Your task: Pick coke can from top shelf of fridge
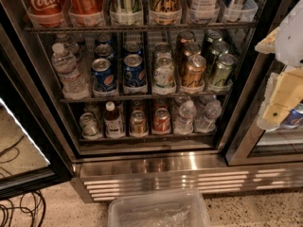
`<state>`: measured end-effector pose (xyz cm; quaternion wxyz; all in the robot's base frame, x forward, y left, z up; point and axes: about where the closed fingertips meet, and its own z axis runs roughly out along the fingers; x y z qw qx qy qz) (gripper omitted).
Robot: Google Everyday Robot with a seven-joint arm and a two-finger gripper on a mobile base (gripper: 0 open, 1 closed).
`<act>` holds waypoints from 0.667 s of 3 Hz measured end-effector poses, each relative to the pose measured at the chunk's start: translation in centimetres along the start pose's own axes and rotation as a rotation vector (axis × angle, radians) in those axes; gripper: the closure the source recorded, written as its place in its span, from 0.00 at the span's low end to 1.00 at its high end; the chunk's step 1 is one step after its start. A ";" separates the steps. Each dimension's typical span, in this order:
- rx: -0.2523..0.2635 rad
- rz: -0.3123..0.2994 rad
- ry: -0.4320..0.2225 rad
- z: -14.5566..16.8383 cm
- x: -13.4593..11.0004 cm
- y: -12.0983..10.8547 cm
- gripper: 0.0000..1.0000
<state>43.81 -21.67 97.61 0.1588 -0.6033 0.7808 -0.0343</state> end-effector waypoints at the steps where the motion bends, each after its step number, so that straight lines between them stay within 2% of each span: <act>1: 0.000 0.000 0.000 0.0 0.0 0.0 0.00; 2: 0.024 0.006 -0.030 0.2 -1.2 -0.4 0.00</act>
Offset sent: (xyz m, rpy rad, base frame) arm 0.0163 0.0236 0.0003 0.0580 -0.0530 -0.0090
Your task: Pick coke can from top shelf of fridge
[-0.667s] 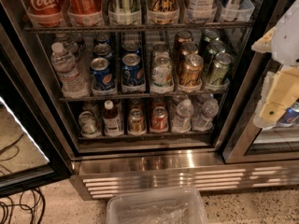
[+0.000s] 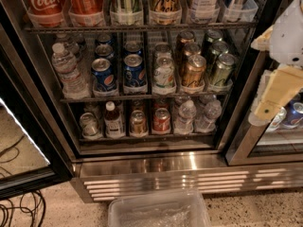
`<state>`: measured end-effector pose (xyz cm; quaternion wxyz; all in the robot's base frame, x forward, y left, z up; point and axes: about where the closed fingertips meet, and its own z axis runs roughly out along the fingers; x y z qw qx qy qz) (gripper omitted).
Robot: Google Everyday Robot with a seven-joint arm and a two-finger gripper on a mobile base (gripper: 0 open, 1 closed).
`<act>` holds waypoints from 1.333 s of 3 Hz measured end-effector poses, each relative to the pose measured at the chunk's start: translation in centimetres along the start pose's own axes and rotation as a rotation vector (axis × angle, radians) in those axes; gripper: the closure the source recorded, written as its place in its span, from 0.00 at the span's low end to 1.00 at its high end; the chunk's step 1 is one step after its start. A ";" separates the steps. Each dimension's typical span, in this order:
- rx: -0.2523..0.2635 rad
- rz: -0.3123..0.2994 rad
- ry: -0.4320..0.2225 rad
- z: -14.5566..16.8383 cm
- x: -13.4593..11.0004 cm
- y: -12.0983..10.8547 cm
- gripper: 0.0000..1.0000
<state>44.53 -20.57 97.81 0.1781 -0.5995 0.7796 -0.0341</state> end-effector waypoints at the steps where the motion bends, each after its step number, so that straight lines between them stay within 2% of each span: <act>1: 0.046 -0.016 -0.082 0.0 -3.8 -0.7 0.00; 2: 0.110 -0.049 -0.222 -0.8 -9.1 -1.1 0.00; 3: 0.110 -0.049 -0.222 -0.8 -9.1 -1.1 0.00; 4: 0.113 -0.059 -0.263 -0.8 -10.3 -0.8 0.00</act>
Offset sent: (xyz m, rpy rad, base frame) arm 0.0371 0.1313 0.0504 0.2834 -0.2587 0.1405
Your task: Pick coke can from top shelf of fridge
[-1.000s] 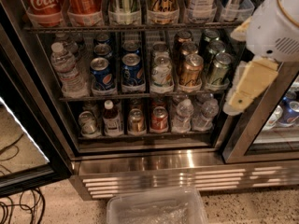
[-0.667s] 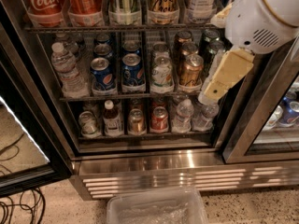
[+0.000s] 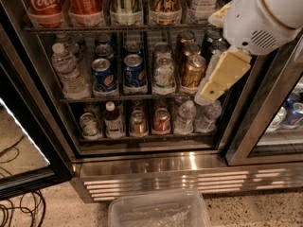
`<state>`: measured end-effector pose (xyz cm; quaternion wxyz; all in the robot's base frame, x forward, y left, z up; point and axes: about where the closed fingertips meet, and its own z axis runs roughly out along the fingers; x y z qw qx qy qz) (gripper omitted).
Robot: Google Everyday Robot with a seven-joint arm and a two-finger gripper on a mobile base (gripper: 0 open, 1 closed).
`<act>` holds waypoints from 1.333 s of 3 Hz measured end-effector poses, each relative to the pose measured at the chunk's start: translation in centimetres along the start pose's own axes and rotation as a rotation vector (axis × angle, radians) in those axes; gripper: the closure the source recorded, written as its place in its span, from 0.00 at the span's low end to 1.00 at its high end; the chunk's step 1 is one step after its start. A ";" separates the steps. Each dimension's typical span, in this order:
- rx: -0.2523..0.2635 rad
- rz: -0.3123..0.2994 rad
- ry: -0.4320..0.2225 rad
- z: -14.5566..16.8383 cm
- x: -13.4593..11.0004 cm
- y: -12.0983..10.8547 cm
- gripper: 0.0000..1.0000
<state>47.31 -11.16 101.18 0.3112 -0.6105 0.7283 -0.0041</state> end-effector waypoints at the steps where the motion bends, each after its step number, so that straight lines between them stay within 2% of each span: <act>1: -0.008 -0.030 -0.129 1.1 -5.3 0.5 0.00; 2: 0.030 -0.028 -0.251 1.5 -10.8 0.6 0.00; 3: 0.083 -0.032 -0.350 -0.3 -14.8 0.9 0.00; 4: 0.083 -0.031 -0.350 -0.3 -14.8 0.9 0.00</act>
Offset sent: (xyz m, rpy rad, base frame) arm 0.0229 0.1604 0.0524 0.3531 -0.1674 0.1229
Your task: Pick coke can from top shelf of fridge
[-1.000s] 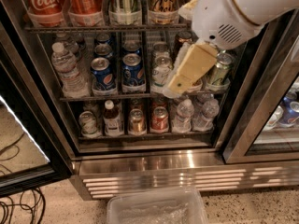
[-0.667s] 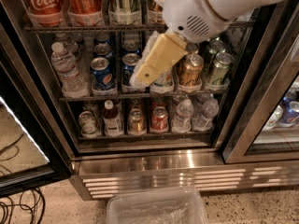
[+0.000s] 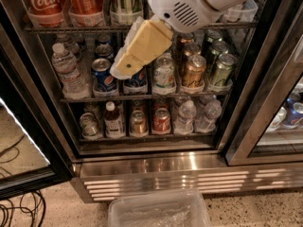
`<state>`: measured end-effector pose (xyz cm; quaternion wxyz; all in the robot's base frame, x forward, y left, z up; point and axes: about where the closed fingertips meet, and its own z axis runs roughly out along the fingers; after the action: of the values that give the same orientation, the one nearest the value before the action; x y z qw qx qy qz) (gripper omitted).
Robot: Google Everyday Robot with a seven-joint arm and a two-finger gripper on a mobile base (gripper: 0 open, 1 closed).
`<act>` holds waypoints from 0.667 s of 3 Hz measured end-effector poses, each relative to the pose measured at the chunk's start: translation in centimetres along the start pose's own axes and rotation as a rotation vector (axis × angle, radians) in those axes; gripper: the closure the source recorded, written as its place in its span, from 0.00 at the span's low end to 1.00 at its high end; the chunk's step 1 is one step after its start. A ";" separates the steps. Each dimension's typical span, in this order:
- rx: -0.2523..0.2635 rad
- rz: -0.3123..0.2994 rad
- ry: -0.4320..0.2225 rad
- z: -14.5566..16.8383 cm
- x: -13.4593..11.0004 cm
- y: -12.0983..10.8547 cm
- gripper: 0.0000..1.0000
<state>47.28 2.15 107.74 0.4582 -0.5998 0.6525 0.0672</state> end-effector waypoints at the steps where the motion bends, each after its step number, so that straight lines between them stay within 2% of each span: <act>1: 0.032 0.020 -0.057 0.8 -1.4 -0.4 0.00; 2: 0.083 0.077 -0.176 2.6 -4.4 -0.8 0.00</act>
Offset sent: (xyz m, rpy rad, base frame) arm 0.0488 0.0763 0.0301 0.4248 -0.1091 -0.0693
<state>48.69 6.78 109.67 0.5351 -0.5465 0.6347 0.1102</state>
